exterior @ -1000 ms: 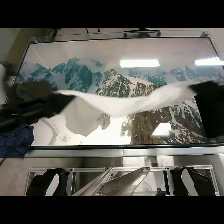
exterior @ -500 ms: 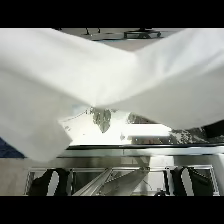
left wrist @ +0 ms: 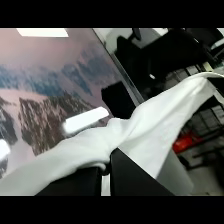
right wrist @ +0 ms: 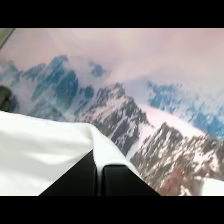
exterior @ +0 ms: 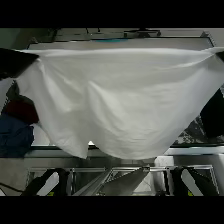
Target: Fold the shirts.
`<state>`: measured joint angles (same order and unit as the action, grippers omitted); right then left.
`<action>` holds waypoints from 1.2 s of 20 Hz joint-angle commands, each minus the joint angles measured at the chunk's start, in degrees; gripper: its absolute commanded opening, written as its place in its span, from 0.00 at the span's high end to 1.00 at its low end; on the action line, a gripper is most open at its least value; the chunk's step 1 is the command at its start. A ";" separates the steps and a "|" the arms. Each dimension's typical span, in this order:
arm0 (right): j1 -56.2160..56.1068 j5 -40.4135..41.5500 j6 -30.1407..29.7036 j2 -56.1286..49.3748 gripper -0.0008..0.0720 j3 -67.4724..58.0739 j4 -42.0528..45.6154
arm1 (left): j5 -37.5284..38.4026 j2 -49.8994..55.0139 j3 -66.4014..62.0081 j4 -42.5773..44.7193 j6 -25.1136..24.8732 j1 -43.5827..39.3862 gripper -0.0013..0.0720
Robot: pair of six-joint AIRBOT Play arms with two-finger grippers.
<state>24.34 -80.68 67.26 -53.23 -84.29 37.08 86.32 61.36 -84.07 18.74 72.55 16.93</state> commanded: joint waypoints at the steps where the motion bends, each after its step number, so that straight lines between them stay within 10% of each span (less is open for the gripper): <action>1: -6.58 5.51 -5.57 -9.03 0.96 12.90 -0.22 | -3.52 11.17 13.22 -0.20 -8.50 -7.69 0.96; 5: -16.02 22.05 -8.90 -22.84 0.96 22.25 -0.22 | -12.55 29.64 16.85 -0.22 -21.86 -13.27 0.96; 9: -21.62 32.33 -9.03 -35.58 0.96 21.75 -1.31 | -10.21 46.25 5.18 -0.24 -24.13 -12.83 0.95; 10: -21.68 32.44 -9.01 -36.98 0.88 20.92 -1.79 | -8.04 48.89 1.11 -0.35 -24.06 -12.24 0.71; 11: -21.33 32.20 -8.96 -37.27 0.55 20.00 -2.19 | -5.84 50.69 -2.97 -0.28 -22.84 -11.43 0.59; 13: -19.08 28.06 -8.76 -35.54 0.27 17.57 -2.27 | -1.05 51.91 -9.84 -0.09 -19.61 -8.92 0.59; 18: -7.82 8.63 -5.29 -24.13 0.28 16.79 2.10 | 8.46 46.07 -16.65 19.08 -5.70 -0.76 0.59; 24: 4.61 6.95 -2.14 -7.54 0.32 37.68 13.68 | 4.02 28.33 9.84 36.65 -8.70 8.44 0.59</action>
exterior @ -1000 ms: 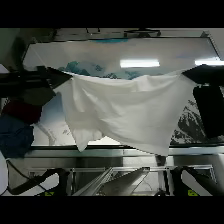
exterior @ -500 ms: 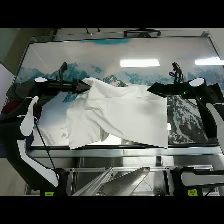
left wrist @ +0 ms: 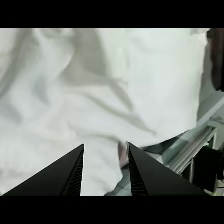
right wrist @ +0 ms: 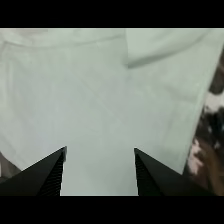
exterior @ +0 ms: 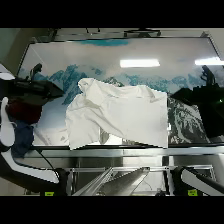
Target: Fold the shirts.
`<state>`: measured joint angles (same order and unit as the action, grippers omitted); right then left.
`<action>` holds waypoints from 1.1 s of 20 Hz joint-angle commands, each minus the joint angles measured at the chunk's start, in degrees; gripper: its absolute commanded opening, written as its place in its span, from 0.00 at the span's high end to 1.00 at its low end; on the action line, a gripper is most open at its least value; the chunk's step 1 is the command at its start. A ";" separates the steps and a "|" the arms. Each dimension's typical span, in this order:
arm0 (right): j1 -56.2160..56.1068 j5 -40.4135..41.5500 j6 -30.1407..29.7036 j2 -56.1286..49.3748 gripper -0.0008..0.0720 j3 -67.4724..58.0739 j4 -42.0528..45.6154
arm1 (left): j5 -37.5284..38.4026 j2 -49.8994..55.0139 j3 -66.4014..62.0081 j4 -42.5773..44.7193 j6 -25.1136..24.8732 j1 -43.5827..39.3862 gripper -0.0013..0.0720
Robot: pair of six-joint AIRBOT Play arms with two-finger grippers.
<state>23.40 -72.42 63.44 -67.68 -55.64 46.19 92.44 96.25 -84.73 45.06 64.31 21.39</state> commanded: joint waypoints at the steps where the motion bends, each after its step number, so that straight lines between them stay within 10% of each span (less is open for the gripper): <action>1: 7.19 -0.35 1.90 8.85 0.33 12.70 4.09 | -4.07 -7.78 14.14 11.02 -1.46 5.07 0.59; 8: 8.63 2.78 1.92 11.15 0.32 22.62 4.17 | -18.97 -6.67 26.21 10.32 -6.93 7.52 0.59; 22: 7.93 1.95 3.48 5.35 0.17 26.69 4.17 | -18.86 1.66 22.99 -0.13 -16.81 -0.07 0.67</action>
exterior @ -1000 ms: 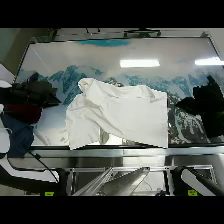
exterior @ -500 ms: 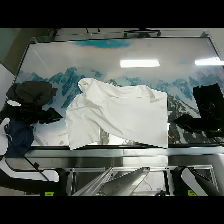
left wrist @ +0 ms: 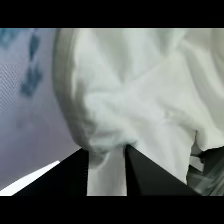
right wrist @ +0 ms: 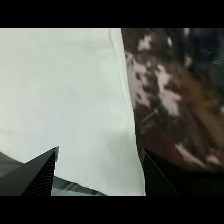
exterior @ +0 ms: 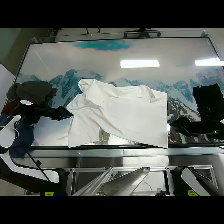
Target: Fold the shirts.
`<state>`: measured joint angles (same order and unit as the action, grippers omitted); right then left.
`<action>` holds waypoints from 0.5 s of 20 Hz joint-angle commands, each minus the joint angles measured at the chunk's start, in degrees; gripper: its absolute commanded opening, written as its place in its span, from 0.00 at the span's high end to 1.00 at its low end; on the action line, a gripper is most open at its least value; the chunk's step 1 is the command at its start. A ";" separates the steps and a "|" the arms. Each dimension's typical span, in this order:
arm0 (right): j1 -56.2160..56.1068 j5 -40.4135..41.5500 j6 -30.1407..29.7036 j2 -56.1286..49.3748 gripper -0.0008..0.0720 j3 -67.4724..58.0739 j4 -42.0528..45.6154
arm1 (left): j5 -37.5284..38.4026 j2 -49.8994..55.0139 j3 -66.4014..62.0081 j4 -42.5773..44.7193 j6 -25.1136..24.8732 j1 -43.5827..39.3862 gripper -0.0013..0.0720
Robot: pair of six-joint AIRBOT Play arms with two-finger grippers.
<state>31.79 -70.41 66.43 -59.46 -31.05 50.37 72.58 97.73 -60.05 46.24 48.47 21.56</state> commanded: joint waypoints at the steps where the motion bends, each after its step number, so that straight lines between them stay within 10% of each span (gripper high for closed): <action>1: -1.20 -0.02 0.48 -4.50 0.17 2.95 0.00 | 1.95 0.17 -2.69 -1.55 -0.83 -0.26 0.84; 9: -11.52 2.36 -1.03 -18.25 0.24 4.81 -0.26 | 3.56 0.17 -3.65 -3.87 -0.92 -0.35 0.95; 10: -12.55 2.84 -2.47 -19.34 0.47 4.81 -0.96 | 3.74 0.17 -3.63 -3.87 -0.90 -0.35 0.95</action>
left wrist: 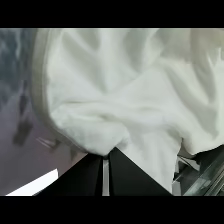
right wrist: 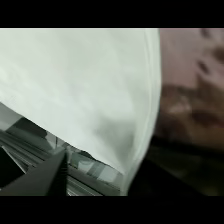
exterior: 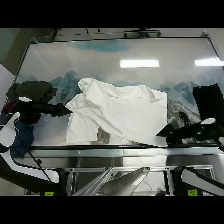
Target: Fold the shirts.
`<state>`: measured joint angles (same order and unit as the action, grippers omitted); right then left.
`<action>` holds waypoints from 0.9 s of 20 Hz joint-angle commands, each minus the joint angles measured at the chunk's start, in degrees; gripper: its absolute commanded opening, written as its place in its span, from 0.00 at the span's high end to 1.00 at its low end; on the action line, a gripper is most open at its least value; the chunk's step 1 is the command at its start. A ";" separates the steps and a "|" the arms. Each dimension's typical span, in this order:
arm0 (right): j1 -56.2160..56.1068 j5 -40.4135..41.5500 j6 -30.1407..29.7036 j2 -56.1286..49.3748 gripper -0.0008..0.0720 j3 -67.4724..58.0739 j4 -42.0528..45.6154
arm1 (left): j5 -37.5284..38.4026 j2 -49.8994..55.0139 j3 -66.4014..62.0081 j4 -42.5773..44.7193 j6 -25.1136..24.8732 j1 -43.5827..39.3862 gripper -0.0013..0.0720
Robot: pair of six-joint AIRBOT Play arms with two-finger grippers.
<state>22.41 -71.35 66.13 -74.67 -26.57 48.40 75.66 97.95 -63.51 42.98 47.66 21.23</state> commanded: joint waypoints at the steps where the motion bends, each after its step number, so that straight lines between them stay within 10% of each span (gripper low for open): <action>1: -3.87 3.91 -3.52 -4.79 0.66 0.33 -0.11 | 0.96 -0.04 -0.17 -0.61 -0.09 -0.02 0.95; 4: -3.87 2.62 -7.91 -4.46 0.96 -0.04 -5.46 | 1.86 -0.09 -0.22 -1.38 -0.07 0.13 0.95; 18: 7.28 -4.24 -6.08 30.58 0.96 -54.38 -32.79 | 10.62 -42.34 -18.51 -50.93 -5.11 7.32 0.95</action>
<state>25.10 -77.25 58.06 -50.46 -66.46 22.20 87.90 66.26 -73.95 3.05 42.94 26.52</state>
